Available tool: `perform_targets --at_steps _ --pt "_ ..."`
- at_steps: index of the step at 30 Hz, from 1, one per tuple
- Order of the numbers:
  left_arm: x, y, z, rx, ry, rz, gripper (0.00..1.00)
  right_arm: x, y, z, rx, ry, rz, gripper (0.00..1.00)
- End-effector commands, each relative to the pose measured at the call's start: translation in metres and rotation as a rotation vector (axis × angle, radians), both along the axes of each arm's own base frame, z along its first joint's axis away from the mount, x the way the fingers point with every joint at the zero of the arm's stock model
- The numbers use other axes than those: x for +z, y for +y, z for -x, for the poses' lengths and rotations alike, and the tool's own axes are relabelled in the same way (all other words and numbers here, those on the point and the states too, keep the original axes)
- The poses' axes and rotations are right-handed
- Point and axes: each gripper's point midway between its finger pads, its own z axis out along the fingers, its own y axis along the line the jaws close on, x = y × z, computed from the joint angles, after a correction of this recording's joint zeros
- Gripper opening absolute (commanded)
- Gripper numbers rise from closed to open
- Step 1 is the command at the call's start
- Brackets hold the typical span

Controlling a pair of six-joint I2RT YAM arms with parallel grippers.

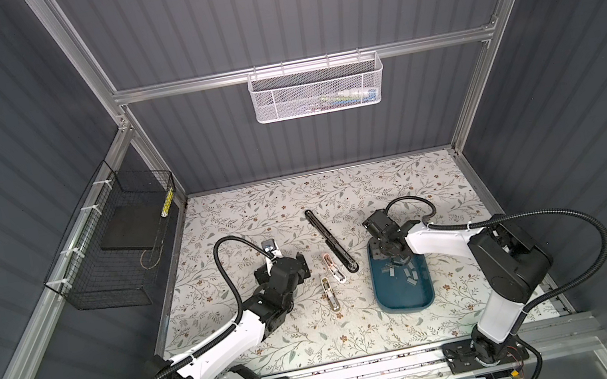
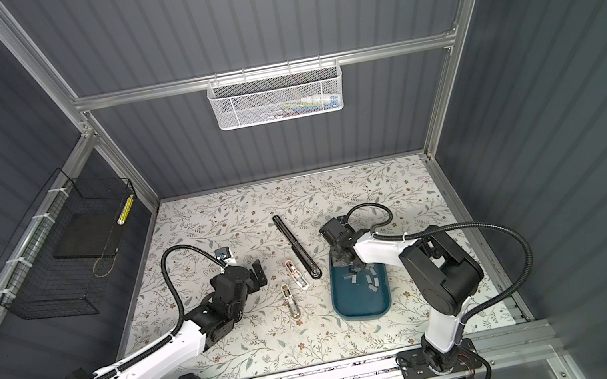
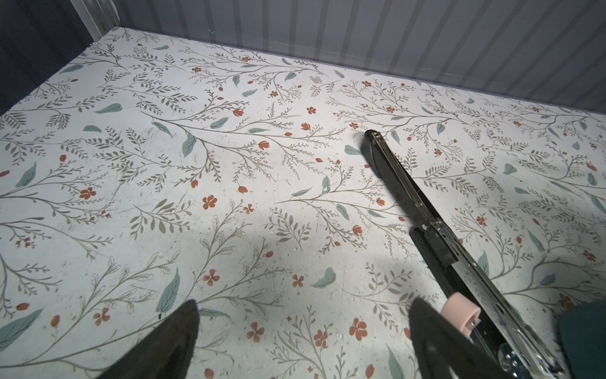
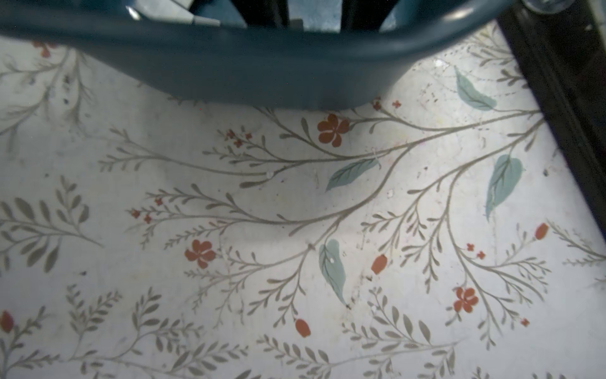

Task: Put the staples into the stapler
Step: 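Lower the open right gripper into the teal tray onto the staple strips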

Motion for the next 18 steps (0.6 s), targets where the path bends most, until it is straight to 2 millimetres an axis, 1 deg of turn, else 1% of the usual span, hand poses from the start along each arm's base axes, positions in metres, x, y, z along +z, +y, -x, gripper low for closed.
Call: perform_targets --at_steps 1,8,18 --pt "0.0074 0.0008 -0.0055 0.013 -0.02 -0.012 1.0 -0.0025 -0.0066 0.0022 -0.019 0.0 0.013 0.29" --pt "0.0069 0.0001 -0.0059 0.01 -0.018 -0.015 1.0 -0.0062 -0.006 0.0025 -0.017 0.008 0.015 0.29" --pt "0.0074 -0.0003 -0.0062 0.009 -0.018 -0.012 1.0 0.0003 -0.012 0.0087 -0.03 -0.002 0.013 0.3"
